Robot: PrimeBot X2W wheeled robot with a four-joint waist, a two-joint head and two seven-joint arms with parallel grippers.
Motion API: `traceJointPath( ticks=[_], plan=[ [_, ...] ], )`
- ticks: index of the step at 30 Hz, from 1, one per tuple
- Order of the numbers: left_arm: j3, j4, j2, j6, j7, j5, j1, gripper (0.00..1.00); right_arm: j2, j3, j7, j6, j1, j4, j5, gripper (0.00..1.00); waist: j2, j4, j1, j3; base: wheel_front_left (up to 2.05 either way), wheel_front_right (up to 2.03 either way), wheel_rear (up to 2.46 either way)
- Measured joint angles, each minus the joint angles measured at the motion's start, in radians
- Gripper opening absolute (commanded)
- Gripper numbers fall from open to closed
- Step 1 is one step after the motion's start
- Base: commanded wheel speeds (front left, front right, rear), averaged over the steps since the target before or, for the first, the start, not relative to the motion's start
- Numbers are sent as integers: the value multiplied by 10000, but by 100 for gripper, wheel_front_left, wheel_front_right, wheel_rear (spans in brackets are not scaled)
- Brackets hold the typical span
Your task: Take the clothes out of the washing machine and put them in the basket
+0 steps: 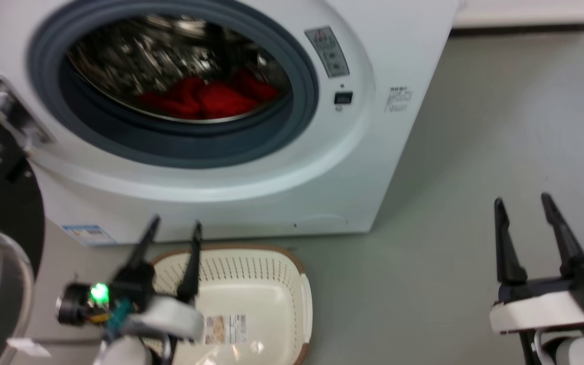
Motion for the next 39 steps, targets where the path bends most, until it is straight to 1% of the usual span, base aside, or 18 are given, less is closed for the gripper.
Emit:
traceJointPath(
  ticks=[2,3,4,7,10,12,15,19,23,28,30,32,34,39],
  plan=[
    [242,389,81,19,0,-136,-746,100,-2,-52,0,0,-288,-58,226,100,0,-113,0,455,0,0,0],
    [201,606,213,-44,0,-146,-1140,100,-8,-63,0,0,-384,-54,341,100,0,-174,1,703,0,0,0],
    [75,723,472,-151,0,29,-1545,100,-10,-56,0,0,-444,-42,424,100,0,-238,1,943,0,0,0],
    [84,1187,989,-276,0,0,-3128,100,-8,-33,0,0,-638,-86,543,100,0,-429,2,1686,0,0,0],
    [-148,2341,1615,-422,17,-228,-4850,100,-10,-92,0,0,-1010,-215,675,100,0,-602,3,2463,0,0,0],
    [-362,3083,2067,-466,362,-391,-6169,100,-15,-144,0,0,-1252,-284,769,100,0,-709,3,2975,0,0,0],
    [-1014,3904,2794,-477,1365,-823,-8426,100,-12,-140,2,0,-1611,-428,993,100,0,-866,3,3718,0,0,0],
    [-2148,4953,3647,-495,3133,-1670,-10912,100,-13,-134,0,0,-2024,-658,1189,100,0,-1077,4,4649,0,0,0],
    [-2922,5868,4186,-495,4677,-2406,-12907,100,-13,44,0,0,-2276,-688,1266,100,-1,-1298,4,5458,0,0,0],
    [-3672,6794,4824,-495,6406,-2922,-14693,100,-10,437,0,0,-2374,-859,1549,100,-1,-1701,3,6211,0,0,0],
    [-4291,7031,5039,-495,7331,-2897,-15233,100,-15,573,0,0,-2390,-869,1638,100,-1,-1881,3,6442,0,0,0],
    [-4719,7217,5315,-502,7986,-2932,-15601,100,-19,848,0,0,-2409,-840,1655,100,-1,-2076,3,6634,0,0,0],
    [-4813,7369,5534,-500,8585,-3258,-16036,100,-13,1045,0,0,-2430,-842,1668,100,-1,-2263,3,6813,0,0,0],
    [-5179,7444,5793,-502,9733,-3835,-16743,100,-12,1310,0,0,-2435,-915,1837,100,-1,-2633,3,7236,0,0,0]
  ],
)
